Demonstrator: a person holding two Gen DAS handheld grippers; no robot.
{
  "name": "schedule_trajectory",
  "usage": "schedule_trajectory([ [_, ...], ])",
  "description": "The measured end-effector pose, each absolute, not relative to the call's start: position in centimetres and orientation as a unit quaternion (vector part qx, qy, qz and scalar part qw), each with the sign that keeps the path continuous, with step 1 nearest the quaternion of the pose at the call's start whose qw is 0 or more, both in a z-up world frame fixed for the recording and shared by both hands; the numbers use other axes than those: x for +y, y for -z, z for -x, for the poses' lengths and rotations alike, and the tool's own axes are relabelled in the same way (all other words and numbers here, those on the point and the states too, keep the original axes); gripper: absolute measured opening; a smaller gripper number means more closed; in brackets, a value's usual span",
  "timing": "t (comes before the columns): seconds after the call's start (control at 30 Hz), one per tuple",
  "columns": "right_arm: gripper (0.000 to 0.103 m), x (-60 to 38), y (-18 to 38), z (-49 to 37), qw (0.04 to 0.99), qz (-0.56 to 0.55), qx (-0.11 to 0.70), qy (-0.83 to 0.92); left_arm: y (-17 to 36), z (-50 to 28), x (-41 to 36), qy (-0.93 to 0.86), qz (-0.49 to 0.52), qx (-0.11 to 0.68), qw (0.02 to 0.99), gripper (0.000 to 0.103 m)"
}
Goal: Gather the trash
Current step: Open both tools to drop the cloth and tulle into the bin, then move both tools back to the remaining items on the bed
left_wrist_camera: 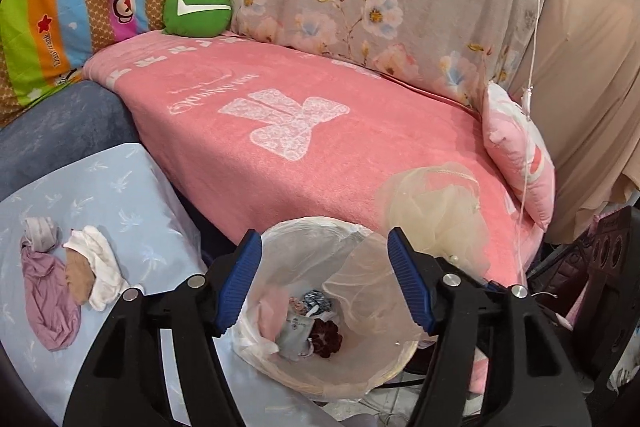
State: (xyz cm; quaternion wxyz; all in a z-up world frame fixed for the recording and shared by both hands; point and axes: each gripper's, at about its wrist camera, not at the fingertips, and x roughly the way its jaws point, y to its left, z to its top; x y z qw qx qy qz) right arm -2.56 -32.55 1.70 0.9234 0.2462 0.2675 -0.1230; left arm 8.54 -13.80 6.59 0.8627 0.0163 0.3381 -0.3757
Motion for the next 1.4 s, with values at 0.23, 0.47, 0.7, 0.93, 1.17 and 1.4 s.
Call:
schedule_trajectory([
  [0.23, 0.027, -32.3, -2.0, 2.3, 0.927, -0.242, 0.259, 0.127, -6.1, -9.2, -12.8, 0.347, -0.016, 0.342, 0.873, 0.063],
  [0.47, 0.031, -31.9, -2.3, 1.9, 0.929, -0.239, 0.258, 0.118, -5.6, -9.4, -11.8, 0.330, -0.011, 0.346, 0.878, 0.065],
  [0.7, 0.036, -31.1, -2.1, 1.7, 0.927, -0.238, 0.265, 0.114, -5.3, -9.6, -10.6, 0.314, -0.003, 0.347, 0.884, 0.072],
  [0.93, 0.037, -30.1, -2.0, 1.1, 0.928, -0.233, 0.272, 0.103, -5.0, -9.9, -9.1, 0.298, 0.007, 0.353, 0.887, 0.074],
  [1.17, 0.038, -28.2, -1.9, 0.1, 0.929, -0.223, 0.281, 0.085, -4.4, -10.4, -7.3, 0.277, 0.017, 0.363, 0.890, 0.077],
  [1.4, 0.038, -26.1, -1.8, -0.8, 0.930, -0.212, 0.291, 0.071, -4.1, -10.9, -5.4, 0.261, 0.028, 0.366, 0.893, 0.077],
])
